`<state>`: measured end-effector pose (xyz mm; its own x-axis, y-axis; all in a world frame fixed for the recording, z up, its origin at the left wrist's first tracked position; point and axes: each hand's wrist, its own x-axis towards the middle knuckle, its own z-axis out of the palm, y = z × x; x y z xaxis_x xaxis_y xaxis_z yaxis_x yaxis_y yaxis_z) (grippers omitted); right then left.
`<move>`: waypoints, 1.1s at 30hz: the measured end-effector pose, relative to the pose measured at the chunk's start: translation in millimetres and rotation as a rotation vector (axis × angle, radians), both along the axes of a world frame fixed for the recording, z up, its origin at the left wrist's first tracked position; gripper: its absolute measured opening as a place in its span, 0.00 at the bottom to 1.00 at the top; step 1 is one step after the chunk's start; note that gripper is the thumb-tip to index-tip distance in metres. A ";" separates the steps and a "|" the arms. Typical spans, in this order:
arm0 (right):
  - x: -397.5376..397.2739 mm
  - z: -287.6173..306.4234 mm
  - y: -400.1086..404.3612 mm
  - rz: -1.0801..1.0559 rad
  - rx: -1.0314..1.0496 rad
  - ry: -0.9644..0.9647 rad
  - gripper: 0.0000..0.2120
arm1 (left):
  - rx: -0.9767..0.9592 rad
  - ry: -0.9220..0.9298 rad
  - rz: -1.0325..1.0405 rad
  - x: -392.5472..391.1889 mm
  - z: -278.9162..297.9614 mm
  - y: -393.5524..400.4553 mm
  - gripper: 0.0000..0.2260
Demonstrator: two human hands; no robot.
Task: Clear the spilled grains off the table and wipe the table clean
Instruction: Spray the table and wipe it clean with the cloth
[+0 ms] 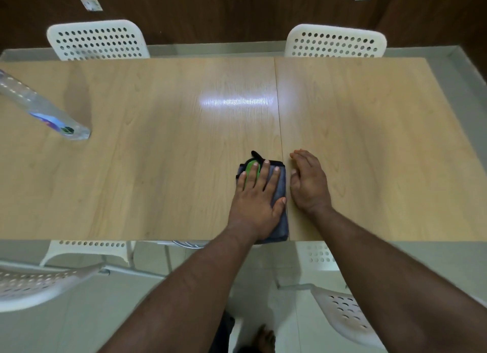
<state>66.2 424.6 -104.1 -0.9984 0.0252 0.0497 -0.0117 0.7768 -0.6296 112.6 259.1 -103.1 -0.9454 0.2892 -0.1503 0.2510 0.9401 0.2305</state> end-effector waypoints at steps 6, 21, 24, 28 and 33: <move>-7.0 29.6 -43.3 -0.098 0.036 0.022 0.17 | 0.173 -0.033 0.018 -4.2 20.6 -69.0 0.35; -46.8 71.0 -345.7 0.523 0.067 -0.165 0.27 | 0.034 -0.035 0.533 0.2 30.7 -366.3 0.34; -59.7 78.6 -391.1 0.479 0.048 -0.170 0.31 | 0.033 -0.033 0.586 -3.6 31.9 -407.0 0.38; -81.3 93.0 -440.4 0.402 -0.011 -0.200 0.40 | 0.002 -0.123 0.643 -14.6 32.7 -447.2 0.46; -101.3 106.7 -492.1 0.462 -0.122 -0.217 0.42 | -0.033 -0.185 0.641 -22.8 32.3 -468.2 0.53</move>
<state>-35.1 -67.6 2.7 -0.8938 -0.4275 -0.1352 -0.1953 0.6426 -0.7409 89.8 -209.1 -70.8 -0.8864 -0.3290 -0.3257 -0.4009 0.8973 0.1848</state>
